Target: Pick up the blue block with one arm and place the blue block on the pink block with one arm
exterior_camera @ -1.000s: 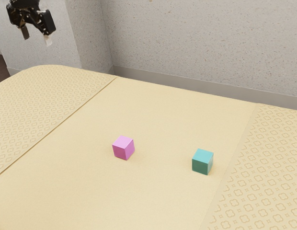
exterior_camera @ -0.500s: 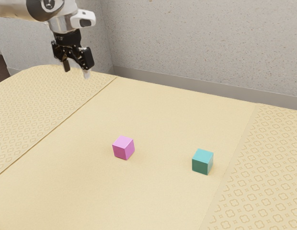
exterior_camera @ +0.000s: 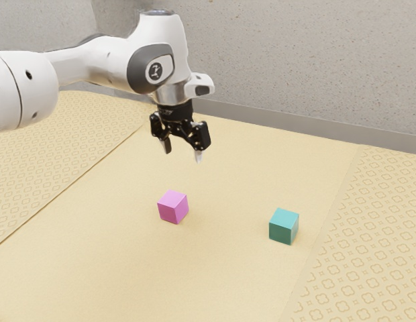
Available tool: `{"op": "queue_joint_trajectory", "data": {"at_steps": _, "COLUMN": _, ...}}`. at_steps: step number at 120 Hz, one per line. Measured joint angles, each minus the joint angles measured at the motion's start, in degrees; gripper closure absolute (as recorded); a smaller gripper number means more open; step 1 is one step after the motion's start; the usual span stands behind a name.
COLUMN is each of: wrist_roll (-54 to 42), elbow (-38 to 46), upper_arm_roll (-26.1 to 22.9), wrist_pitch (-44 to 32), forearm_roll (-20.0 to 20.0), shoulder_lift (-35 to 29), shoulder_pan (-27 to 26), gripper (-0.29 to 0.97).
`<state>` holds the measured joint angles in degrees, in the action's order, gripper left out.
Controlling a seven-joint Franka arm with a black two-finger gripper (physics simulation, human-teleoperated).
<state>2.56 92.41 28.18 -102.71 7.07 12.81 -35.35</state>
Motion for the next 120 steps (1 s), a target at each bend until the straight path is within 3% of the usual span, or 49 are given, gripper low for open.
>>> {"op": "queue_joint_trajectory", "data": {"at_steps": 25, "wrist_roll": 4.03, "elbow": -0.44, "upper_arm_roll": -4.29, "wrist_pitch": -4.92, "forearm_roll": 2.69, "shoulder_lift": 5.31, "shoulder_pan": -0.42, "gripper": 0.0}}
{"op": "queue_joint_trajectory", "data": {"at_steps": 69, "wrist_roll": 8.79, "elbow": -2.1, "upper_arm_roll": -13.09, "wrist_pitch": -11.17, "forearm_roll": 3.63, "shoulder_lift": 9.58, "shoulder_pan": -0.35, "gripper": 0.0}}
{"op": "queue_joint_trajectory", "data": {"at_steps": 120, "wrist_roll": 12.29, "elbow": -8.05, "upper_arm_roll": -17.62, "wrist_pitch": -14.22, "forearm_roll": 3.77, "shoulder_lift": 18.57, "shoulder_pan": 0.24, "gripper": 0.0}}
